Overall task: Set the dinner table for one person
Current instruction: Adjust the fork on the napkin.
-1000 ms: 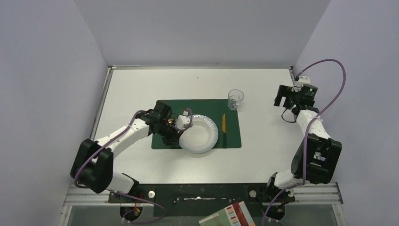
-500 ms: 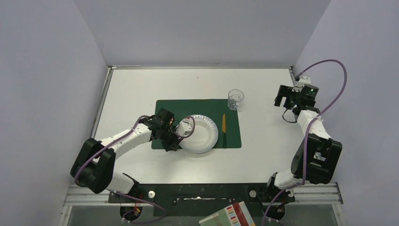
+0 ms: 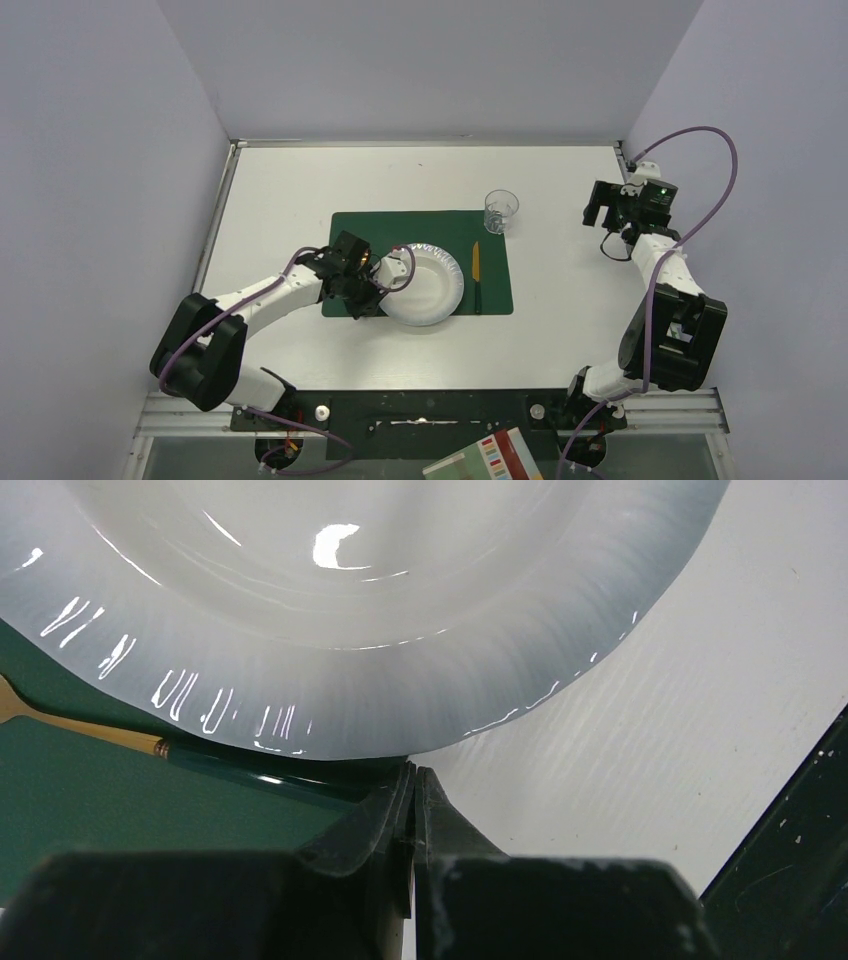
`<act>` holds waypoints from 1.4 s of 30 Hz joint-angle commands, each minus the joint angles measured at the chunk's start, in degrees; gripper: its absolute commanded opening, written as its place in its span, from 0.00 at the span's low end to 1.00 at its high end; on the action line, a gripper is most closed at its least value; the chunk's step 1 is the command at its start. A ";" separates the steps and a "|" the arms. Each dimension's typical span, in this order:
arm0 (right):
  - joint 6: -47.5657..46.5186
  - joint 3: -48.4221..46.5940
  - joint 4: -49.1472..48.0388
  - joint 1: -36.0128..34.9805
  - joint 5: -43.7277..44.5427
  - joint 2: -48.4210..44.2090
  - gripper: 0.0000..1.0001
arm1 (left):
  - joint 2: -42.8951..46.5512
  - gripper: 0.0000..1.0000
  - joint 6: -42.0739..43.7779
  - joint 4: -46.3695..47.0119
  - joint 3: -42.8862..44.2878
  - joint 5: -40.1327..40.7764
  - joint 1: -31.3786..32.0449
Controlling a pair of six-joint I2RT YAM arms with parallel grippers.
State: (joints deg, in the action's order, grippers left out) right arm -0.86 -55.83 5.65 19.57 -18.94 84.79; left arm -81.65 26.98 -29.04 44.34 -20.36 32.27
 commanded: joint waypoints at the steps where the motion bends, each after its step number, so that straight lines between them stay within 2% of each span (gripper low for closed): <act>1: -0.21 -0.23 -2.98 0.65 -0.67 -2.04 0.97 | 0.12 0.00 -0.89 3.84 -0.20 0.99 0.12; 30: 0.43 -0.42 -2.84 0.84 -1.36 -2.34 0.96 | 0.26 0.00 -2.49 6.03 -3.20 0.08 0.19; 42: 0.61 -0.50 -2.82 0.82 -1.54 -2.29 0.96 | -1.20 0.00 -4.02 6.45 -2.86 2.08 0.77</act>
State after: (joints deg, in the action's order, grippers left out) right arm -0.78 -55.83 5.65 19.94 -19.64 84.79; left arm -81.93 24.32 -25.28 41.06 -19.05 32.51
